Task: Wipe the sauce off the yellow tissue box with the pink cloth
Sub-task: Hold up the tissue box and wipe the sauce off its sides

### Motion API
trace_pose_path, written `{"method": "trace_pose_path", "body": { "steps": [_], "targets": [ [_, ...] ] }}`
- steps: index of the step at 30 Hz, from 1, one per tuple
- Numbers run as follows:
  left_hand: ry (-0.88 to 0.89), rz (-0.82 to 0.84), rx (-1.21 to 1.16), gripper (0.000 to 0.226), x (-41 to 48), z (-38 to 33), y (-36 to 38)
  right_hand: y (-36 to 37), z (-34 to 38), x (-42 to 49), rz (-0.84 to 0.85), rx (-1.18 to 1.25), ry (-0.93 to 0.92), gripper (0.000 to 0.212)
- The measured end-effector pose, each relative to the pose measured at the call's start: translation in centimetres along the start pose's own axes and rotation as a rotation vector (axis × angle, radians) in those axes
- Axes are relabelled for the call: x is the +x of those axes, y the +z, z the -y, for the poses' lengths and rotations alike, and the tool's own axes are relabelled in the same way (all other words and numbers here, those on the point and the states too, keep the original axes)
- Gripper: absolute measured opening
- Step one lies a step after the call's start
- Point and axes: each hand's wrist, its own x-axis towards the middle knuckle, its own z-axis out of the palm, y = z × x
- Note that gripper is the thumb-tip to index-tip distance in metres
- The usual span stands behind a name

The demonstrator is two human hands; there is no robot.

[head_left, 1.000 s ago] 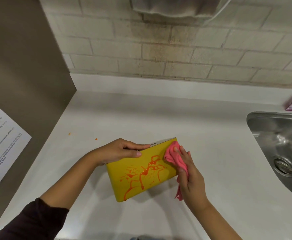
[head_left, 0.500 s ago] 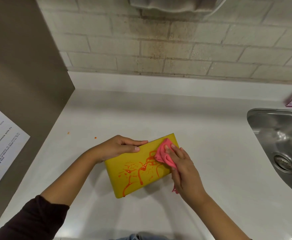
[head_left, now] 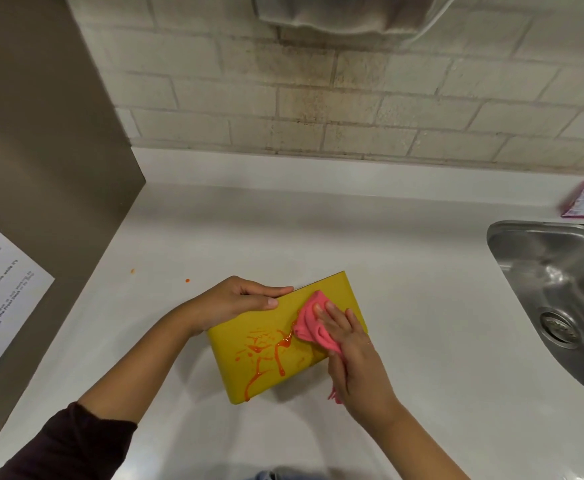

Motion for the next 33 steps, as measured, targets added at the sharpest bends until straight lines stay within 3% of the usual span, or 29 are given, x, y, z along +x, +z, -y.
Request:
{"method": "trace_pose_path", "body": {
  "steps": [6, 9, 14, 22, 28, 33],
  "targets": [
    [-0.004, -0.021, -0.008, 0.029, 0.2, 0.2, 0.3, 1.4, 1.5, 0.9, -0.166, 0.178, 0.28, 0.046],
    [-0.011, -0.037, -0.005, 0.025, 0.3, 0.3, 0.4, 2.2, 2.3, 1.0, -0.16, 0.126, 0.204, 0.05],
    [0.002, -0.016, 0.0, 0.034, 0.2, 0.3, 0.2, 0.5, 0.6, -0.2, 0.044, 0.038, -0.004, 0.047],
    [-0.008, -0.032, 0.002, 0.029, 0.3, 0.4, 0.3, 2.2, 2.6, 0.9, -0.184, 0.16, 0.197, 0.045],
    [0.007, -0.021, 0.007, 0.027, 0.3, 0.4, 0.2, 1.1, 1.5, -0.2, 0.075, 0.054, -0.044, 0.041],
    [-0.004, -0.007, -0.017, 0.027, 0.1, 0.2, 0.3, -0.4, 0.8, 0.0, -0.002, 0.124, 0.069, 0.043]
  ]
}}
